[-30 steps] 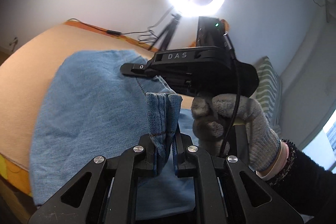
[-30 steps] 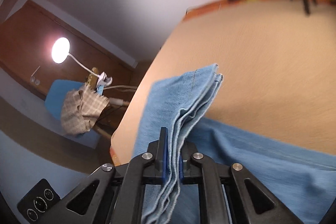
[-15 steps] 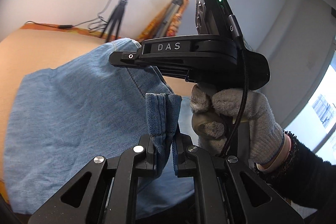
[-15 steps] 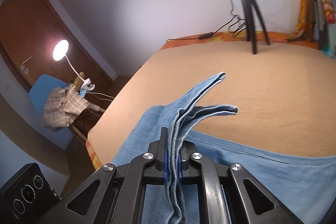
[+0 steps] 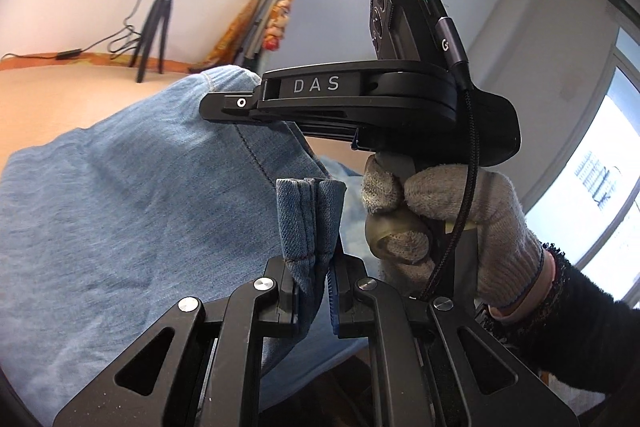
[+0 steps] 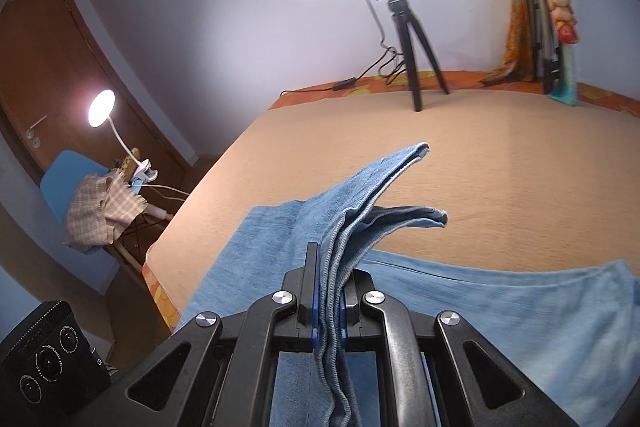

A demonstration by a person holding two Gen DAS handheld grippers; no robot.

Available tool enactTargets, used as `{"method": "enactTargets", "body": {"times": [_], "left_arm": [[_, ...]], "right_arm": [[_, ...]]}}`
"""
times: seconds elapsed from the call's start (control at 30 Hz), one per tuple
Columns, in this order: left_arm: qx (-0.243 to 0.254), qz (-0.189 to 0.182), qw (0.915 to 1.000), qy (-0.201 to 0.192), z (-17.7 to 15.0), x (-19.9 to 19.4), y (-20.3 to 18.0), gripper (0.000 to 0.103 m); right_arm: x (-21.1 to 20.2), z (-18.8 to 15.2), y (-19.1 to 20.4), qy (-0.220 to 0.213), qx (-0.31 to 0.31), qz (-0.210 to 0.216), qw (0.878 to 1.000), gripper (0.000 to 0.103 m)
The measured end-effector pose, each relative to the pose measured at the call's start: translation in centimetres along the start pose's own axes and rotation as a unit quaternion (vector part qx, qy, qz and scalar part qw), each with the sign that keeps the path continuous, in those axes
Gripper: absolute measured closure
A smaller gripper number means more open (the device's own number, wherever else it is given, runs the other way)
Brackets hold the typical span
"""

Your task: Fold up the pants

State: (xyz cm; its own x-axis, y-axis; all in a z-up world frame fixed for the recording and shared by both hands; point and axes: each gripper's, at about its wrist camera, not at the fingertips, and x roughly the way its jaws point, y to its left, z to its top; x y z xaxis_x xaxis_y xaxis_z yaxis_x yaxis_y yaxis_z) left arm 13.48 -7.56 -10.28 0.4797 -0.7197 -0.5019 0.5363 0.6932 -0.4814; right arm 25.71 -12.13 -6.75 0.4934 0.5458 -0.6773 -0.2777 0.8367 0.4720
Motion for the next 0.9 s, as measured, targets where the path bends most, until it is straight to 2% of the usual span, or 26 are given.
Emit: {"method": "enactTargets", "body": {"times": [0.27, 0.37, 0.43, 0.53, 0.67, 0.8, 0.9], "left_arm": [[0.029, -0.041, 0.9984, 0.025, 0.4, 2.9, -3.0, 0.095], [0.036, -0.055, 0.9969, 0.042, 0.6, 3.9, -3.6, 0.089], [0.035, -0.067, 0.9956, 0.054, 0.8, 4.3, -3.9, 0.077], [0.033, -0.089, 0.9937, 0.058, 0.9, 3.7, -4.1, 0.074], [0.051, -0.072, 0.9953, 0.039, 1.4, 2.4, -3.8, 0.072], [0.026, -0.064, 0.9970, 0.036, 1.5, 2.5, -2.9, 0.072], [0.026, -0.070, 0.9961, 0.047, 1.6, 3.8, -3.4, 0.072]], "right_arm": [[-4.6, -0.8, -2.5, -0.021, 0.001, -0.031, 0.999, 0.099], [-5.7, -1.2, -3.9, -0.024, 0.007, -0.041, 0.999, 0.099], [-6.3, -1.5, -4.8, -0.024, 0.011, -0.047, 0.999, 0.099], [-7.2, -2.1, -6.1, -0.024, 0.018, -0.054, 0.998, 0.099], [-8.6, -2.8, -7.9, -0.026, 0.031, -0.060, 0.997, 0.099], [-10.3, -3.5, -9.8, -0.033, 0.053, -0.070, 0.996, 0.099], [-11.9, -3.9, -11.1, -0.043, 0.065, -0.081, 0.994, 0.099]]}}
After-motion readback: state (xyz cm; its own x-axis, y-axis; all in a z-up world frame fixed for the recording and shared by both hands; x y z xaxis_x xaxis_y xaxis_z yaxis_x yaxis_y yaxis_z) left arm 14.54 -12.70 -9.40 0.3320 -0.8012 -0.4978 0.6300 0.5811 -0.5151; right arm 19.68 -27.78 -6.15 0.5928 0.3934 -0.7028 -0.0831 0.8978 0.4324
